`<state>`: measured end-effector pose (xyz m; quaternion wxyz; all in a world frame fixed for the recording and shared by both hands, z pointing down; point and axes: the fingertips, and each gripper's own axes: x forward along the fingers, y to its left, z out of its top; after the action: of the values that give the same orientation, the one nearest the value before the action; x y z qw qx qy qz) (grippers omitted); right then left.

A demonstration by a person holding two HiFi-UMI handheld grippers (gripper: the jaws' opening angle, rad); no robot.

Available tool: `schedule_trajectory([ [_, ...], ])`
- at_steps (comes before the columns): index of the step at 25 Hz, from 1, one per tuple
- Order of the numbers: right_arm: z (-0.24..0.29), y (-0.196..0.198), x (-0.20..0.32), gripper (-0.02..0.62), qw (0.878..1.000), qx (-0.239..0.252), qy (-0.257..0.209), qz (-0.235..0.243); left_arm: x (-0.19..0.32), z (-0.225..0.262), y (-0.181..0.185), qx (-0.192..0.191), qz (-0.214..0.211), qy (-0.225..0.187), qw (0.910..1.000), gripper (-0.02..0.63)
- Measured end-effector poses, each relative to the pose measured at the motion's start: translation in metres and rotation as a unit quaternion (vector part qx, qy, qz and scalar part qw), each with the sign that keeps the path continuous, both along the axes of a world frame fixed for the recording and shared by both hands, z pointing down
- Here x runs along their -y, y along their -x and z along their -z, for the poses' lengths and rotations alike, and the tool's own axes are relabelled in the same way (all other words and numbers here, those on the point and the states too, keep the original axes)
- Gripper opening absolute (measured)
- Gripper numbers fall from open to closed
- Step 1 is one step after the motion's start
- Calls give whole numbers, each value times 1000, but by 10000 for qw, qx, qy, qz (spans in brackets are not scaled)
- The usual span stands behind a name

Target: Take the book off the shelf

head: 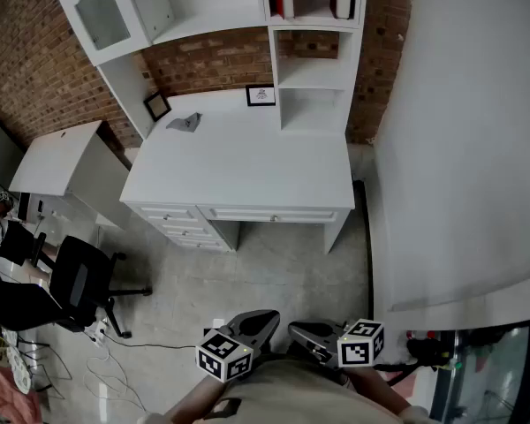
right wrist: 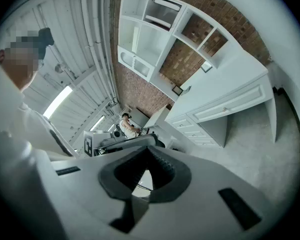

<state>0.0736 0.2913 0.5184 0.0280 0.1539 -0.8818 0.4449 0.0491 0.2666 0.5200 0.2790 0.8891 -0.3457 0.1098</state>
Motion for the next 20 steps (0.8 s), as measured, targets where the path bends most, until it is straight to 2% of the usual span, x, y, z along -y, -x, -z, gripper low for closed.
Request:
schedule_trajectory([
  [6,-1,39,-13,6,10000,25,78,41,-15,1,44,50,117,-165,9998,6],
  [9,0,62,-24,6,9998,-151,-50,151,-24,1,70,-40,206,-200,9996,6],
  [13,-1,86,-33,6,9997,-232,24,19,-35,-1,103,-206,248,-166,9993,6],
  [20,-3,120,-51,6,9985,-540,5,83,-49,-3,143,-330,190,-324,9988,6],
])
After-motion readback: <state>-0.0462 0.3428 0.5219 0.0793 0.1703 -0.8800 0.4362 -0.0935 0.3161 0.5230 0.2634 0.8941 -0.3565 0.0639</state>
